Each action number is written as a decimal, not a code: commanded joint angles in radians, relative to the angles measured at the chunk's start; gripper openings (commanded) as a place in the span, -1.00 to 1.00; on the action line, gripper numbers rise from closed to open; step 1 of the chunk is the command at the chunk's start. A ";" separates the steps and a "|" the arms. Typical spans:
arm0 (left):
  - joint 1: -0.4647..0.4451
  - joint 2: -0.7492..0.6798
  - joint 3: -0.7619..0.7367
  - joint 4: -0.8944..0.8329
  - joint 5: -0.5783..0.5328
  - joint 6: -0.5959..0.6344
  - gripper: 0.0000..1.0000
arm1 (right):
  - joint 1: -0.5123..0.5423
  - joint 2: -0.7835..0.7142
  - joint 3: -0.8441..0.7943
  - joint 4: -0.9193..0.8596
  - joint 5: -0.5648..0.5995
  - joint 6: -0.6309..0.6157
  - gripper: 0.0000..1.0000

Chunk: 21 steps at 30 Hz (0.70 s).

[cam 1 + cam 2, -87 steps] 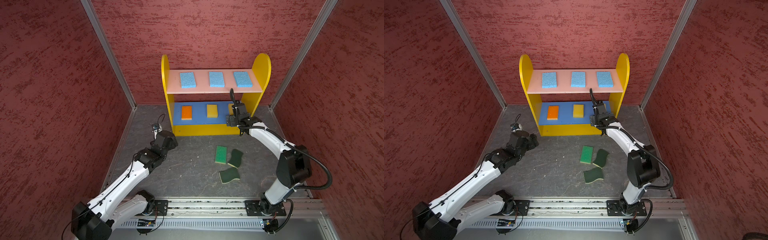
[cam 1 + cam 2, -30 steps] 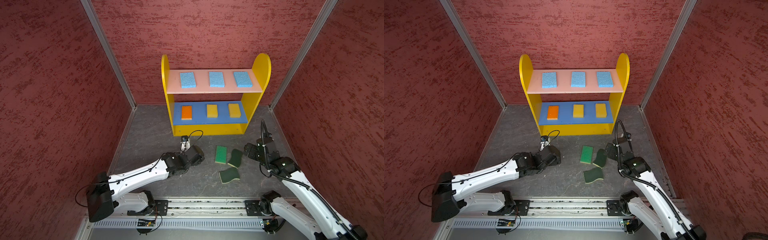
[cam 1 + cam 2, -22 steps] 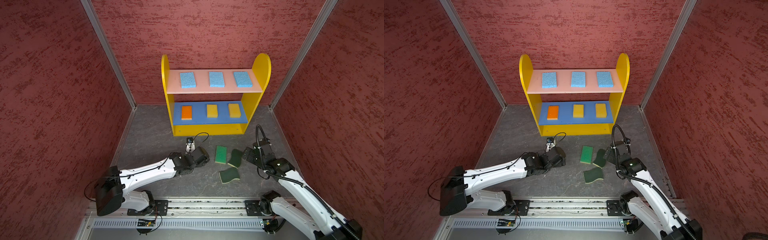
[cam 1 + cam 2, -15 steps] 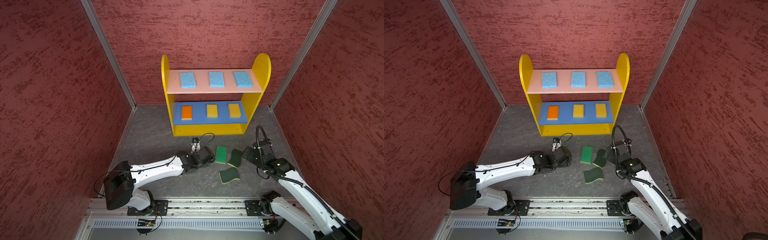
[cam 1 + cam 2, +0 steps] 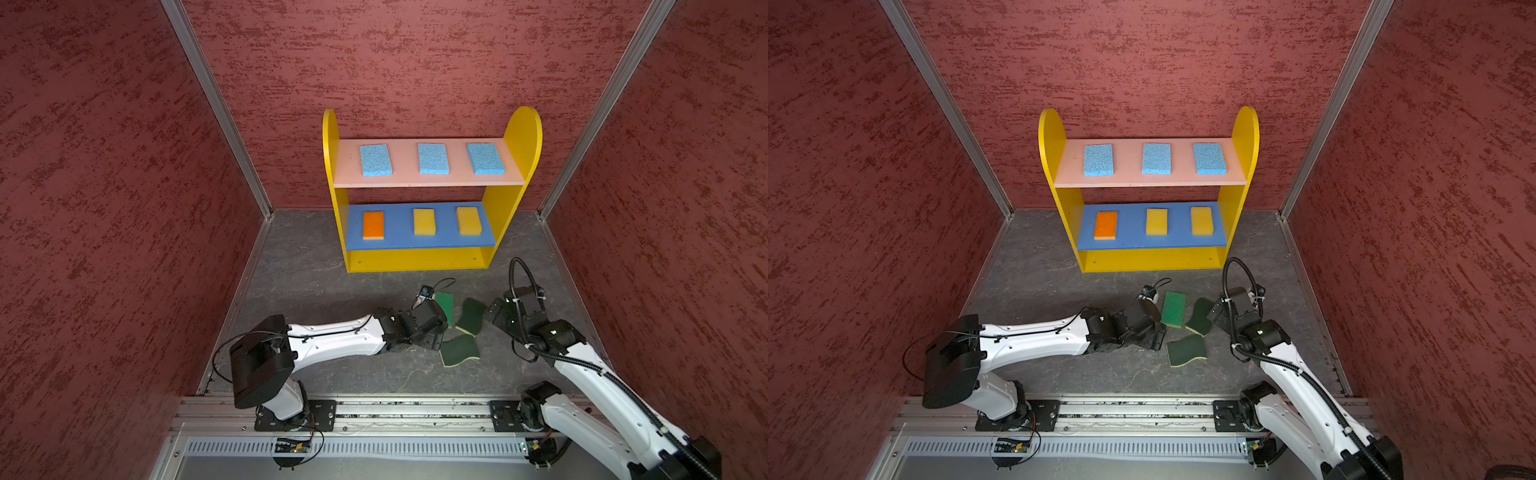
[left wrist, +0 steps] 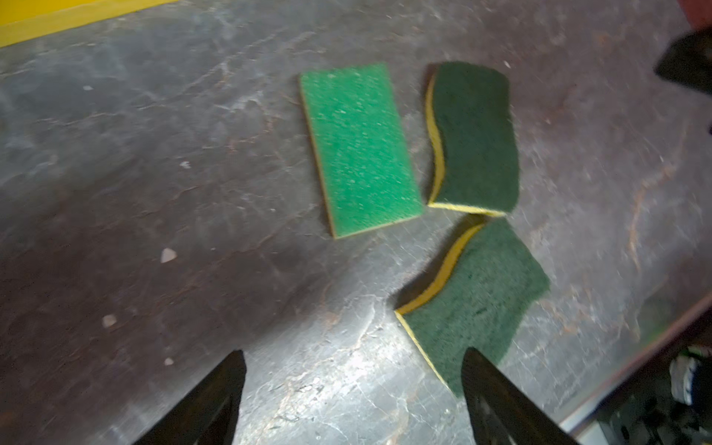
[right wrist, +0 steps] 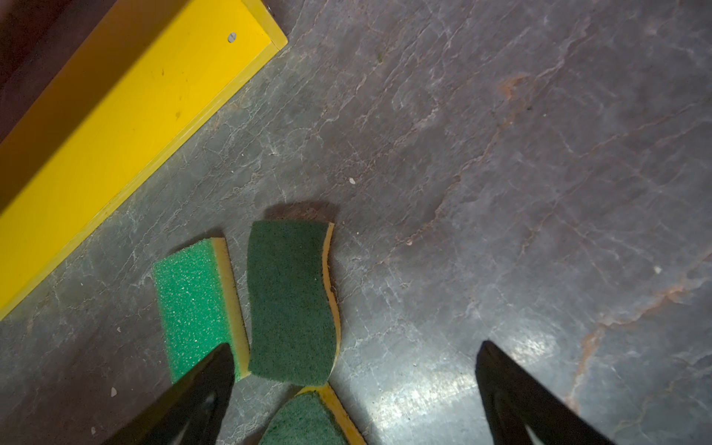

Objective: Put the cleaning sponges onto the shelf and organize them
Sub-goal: 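Lower the left gripper over the dark green scouring pad on the table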

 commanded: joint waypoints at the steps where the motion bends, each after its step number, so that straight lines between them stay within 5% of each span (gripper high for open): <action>1: -0.020 0.053 0.021 0.018 0.110 0.194 0.78 | -0.004 -0.028 -0.016 -0.026 0.037 0.059 0.98; 8: -0.041 0.103 0.037 0.035 0.227 0.347 0.81 | -0.004 0.019 -0.018 -0.018 0.011 0.041 0.98; 21: -0.066 0.190 0.107 -0.010 0.191 0.519 0.85 | -0.004 0.016 -0.024 -0.030 0.009 0.048 0.98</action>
